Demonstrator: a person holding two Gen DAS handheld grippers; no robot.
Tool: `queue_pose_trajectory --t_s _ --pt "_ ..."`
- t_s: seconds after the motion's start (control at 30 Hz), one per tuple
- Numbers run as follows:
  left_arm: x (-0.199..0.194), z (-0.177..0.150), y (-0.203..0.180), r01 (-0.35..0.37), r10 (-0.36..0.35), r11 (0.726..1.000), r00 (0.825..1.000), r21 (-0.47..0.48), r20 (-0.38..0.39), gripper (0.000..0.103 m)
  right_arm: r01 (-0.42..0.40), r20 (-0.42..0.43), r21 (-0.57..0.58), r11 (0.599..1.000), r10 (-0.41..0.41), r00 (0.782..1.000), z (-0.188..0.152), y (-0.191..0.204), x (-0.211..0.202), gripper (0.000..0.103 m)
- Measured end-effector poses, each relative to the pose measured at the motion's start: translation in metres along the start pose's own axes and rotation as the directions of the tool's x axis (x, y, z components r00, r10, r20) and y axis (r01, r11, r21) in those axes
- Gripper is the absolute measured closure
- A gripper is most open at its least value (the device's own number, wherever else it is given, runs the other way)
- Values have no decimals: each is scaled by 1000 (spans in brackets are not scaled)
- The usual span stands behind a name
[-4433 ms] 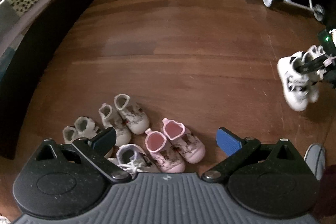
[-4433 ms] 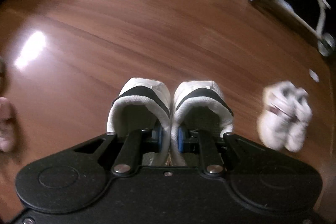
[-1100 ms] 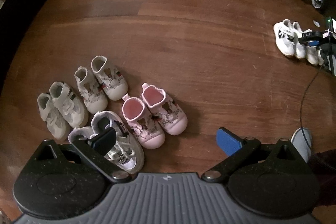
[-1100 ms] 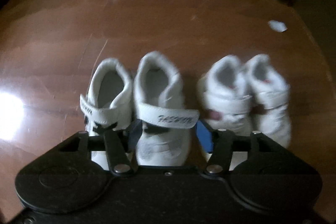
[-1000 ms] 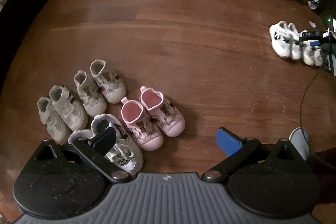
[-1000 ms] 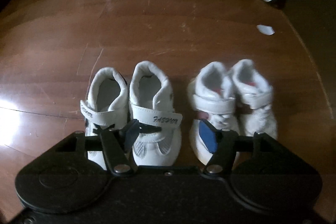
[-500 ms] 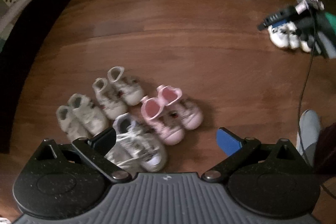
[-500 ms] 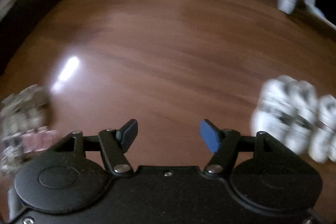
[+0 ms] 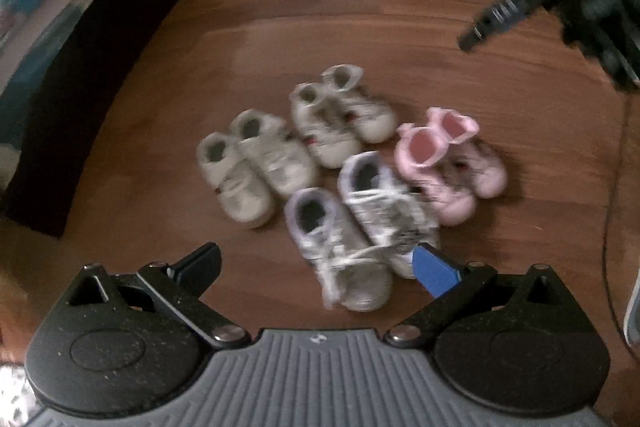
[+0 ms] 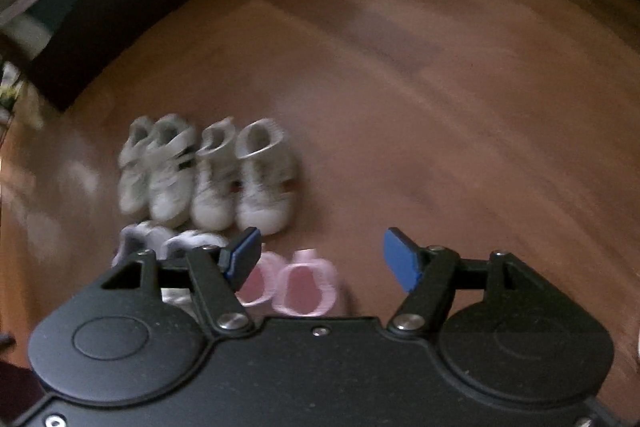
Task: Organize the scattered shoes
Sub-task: 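Grasp the white lace-up sneakers from the row with the right tool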
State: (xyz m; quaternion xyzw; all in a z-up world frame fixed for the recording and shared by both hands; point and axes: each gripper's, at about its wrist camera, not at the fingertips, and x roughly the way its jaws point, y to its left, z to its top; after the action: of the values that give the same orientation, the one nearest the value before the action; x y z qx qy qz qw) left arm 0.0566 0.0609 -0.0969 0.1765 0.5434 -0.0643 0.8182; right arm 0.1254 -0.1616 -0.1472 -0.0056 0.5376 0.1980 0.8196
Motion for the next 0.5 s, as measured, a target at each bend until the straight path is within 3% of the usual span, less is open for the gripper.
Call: queue_pose_trajectory --t_s 0.17,0.3,0.5 --pt "14 -9 45 -37 28 989 998 -143 -64 0 -47 -69 -63 997 42 997 -10 55 25 33" --pt "20 -18 57 -62 50 983 996 -173 -76 1 -80 -115 -98 992 69 991 -18 103 48 33" --pt "19 -23 66 -49 36 980 997 -192 -72 1 -92 -128 -21 996 89 988 -14 119 75 34"
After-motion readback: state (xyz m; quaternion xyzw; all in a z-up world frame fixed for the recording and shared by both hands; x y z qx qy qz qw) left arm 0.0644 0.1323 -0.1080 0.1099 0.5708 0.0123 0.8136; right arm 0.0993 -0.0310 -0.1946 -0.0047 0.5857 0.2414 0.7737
